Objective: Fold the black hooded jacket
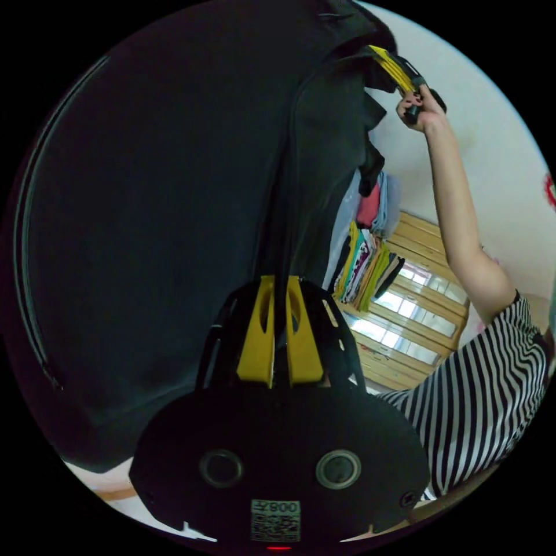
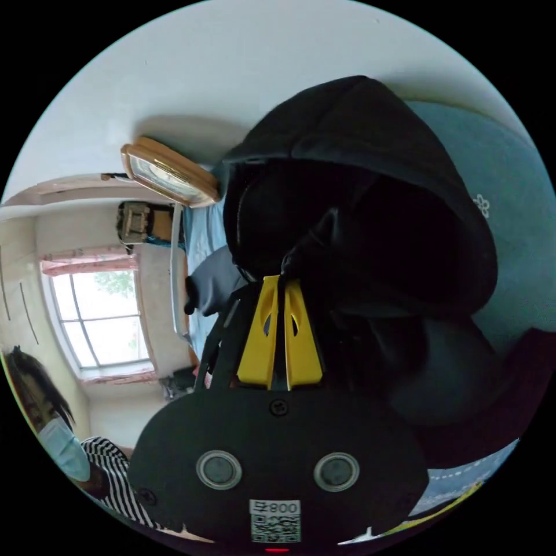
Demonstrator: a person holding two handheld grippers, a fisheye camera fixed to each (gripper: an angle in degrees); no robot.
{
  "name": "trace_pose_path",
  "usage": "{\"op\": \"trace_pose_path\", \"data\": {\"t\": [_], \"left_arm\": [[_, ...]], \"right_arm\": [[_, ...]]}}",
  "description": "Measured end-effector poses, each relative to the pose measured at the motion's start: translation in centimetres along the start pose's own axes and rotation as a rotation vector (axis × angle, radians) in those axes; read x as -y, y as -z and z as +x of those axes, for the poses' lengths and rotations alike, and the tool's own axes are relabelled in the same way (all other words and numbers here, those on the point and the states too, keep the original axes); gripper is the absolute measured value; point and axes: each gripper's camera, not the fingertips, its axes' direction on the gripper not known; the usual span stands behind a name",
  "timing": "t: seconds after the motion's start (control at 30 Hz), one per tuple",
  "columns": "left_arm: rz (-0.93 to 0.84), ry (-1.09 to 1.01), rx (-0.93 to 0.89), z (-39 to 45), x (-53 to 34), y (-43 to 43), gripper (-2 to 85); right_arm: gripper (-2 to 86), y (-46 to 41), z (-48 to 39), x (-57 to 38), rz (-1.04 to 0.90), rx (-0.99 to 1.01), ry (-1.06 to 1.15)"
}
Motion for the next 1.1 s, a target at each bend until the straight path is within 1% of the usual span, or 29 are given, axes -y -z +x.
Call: {"op": "trace_pose_path", "data": {"t": [0.07,0.2,0.33,0.37,0.43,0.5,0.63,0.87,0.97,1.1], "left_arm": [[0.005,0.034,-0.043,-0.8,-0.1,0.4,2.4],[0.017,0.068,-0.072,-1.8,-0.9,1.6,3.4],[0.010,0.102,-0.091,-2.6,-1.2,2.6,4.3],[-0.008,0.105,-0.080,-2.8,-1.2,2.8,4.5],[-0.027,0.108,-0.060,-3.0,-1.2,3.3,4.8],[-0.018,0.120,-0.085,-3.3,-1.3,4.1,5.1],[-0.016,0.108,-0.072,-3.1,-1.4,5.5,5.4],[-0.038,0.120,-0.026,-2.7,-1.7,8.1,4.5],[-0.055,0.130,-0.005,-2.5,-1.4,8.7,3.9],[-0.046,0.138,-0.027,-1.7,-0.6,9.6,3.2]], "right_arm": [[1.8,-1.3,-1.1,0.6,-0.017,-0.093,0.029],[3.5,-3.7,-2.6,1.8,-0.076,-0.191,0.090],[5.8,-8.0,-3.4,2.9,-0.211,-0.331,0.141],[6.2,-8.6,-3.5,3.0,-0.215,-0.345,0.152],[6.7,-8.8,-3.5,3.0,-0.212,-0.328,0.155],[7.0,-8.6,-3.4,2.7,-0.202,-0.299,0.155],[7.8,-7.3,-2.8,0.6,-0.145,-0.262,0.172],[10.4,-6.0,-1.8,-4.8,-0.019,-0.272,0.181],[11.3,-6.1,-1.8,-5.9,0.017,-0.254,0.170],[11.5,-6.9,-1.9,-8.2,0.032,-0.249,0.175]]}}
